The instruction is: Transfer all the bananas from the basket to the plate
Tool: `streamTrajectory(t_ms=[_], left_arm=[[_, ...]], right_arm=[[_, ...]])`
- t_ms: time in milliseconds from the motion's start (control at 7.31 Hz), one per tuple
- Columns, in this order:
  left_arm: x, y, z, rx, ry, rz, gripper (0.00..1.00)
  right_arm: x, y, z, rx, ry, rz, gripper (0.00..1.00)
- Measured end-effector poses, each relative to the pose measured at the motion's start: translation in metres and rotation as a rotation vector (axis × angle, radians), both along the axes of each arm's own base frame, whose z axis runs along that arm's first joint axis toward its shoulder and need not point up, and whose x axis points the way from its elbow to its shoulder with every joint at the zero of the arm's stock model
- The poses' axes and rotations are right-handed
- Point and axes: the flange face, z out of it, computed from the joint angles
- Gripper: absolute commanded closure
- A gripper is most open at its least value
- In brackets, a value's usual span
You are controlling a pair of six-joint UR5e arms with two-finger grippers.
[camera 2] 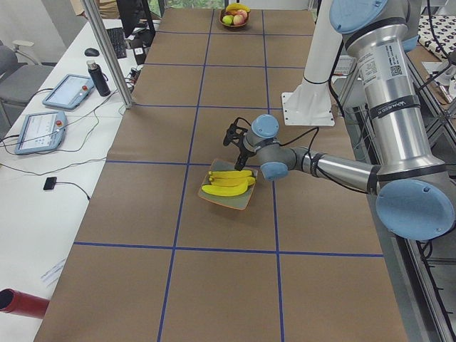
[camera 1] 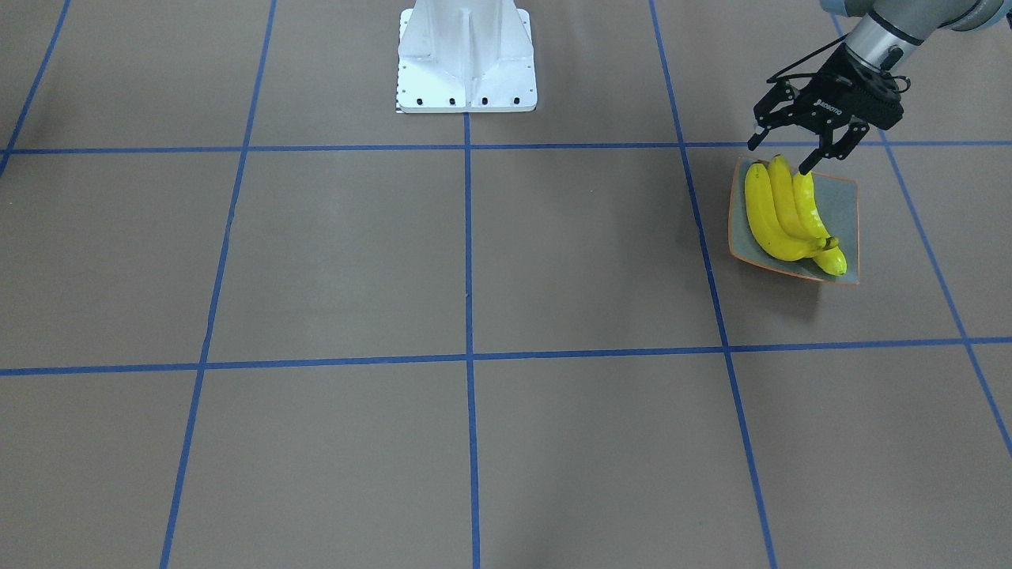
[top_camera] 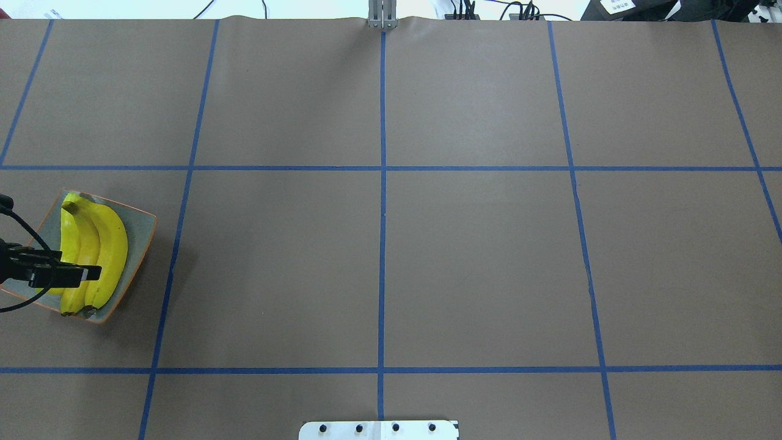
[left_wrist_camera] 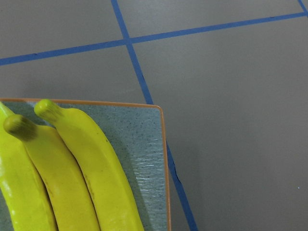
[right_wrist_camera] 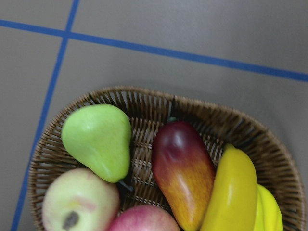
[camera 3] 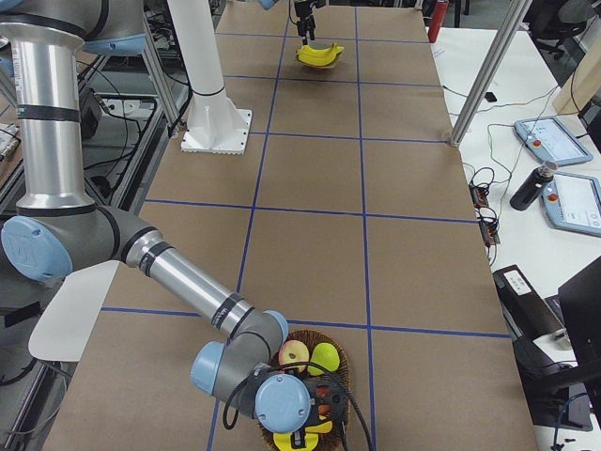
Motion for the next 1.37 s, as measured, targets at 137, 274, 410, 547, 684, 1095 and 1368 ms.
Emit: streamTrajectory(t_ms=[137,274,410,547,684,1095,1368], left_arm=[[0.000,0.000,-0.001,0.003,0.003,-0.001,0.00],[0.000,0.000,-0.001,0.005,0.004,-0.002,0.00],[0.000,0.000,-0.001,0.006,0.004,-0.002,0.00],[0.000,0.000,-0.001,0.008,0.005,-0.003,0.00],[0.000,0.000,-0.001,0.009,0.005,-0.003,0.00],[0.000,0.000,-0.002,0.011,0.007,-0.004,0.00],[0.001,-0.002,-0.004,0.016,0.011,-0.004,0.00]], right_arm=[[-0.001,0.011,0.014,-0.009,0.033,0.042,0.02],[-0.003,0.018,0.021,-0.017,0.037,0.063,0.03],[-0.006,0.021,0.024,-0.024,0.014,0.078,0.03],[-0.009,0.023,0.025,-0.031,-0.014,0.089,0.04],[-0.010,0.024,0.026,-0.038,-0.029,0.098,0.06],[-0.012,0.024,0.026,-0.057,-0.034,0.112,0.27],[-0.016,0.021,0.026,-0.064,-0.034,0.108,0.21]])
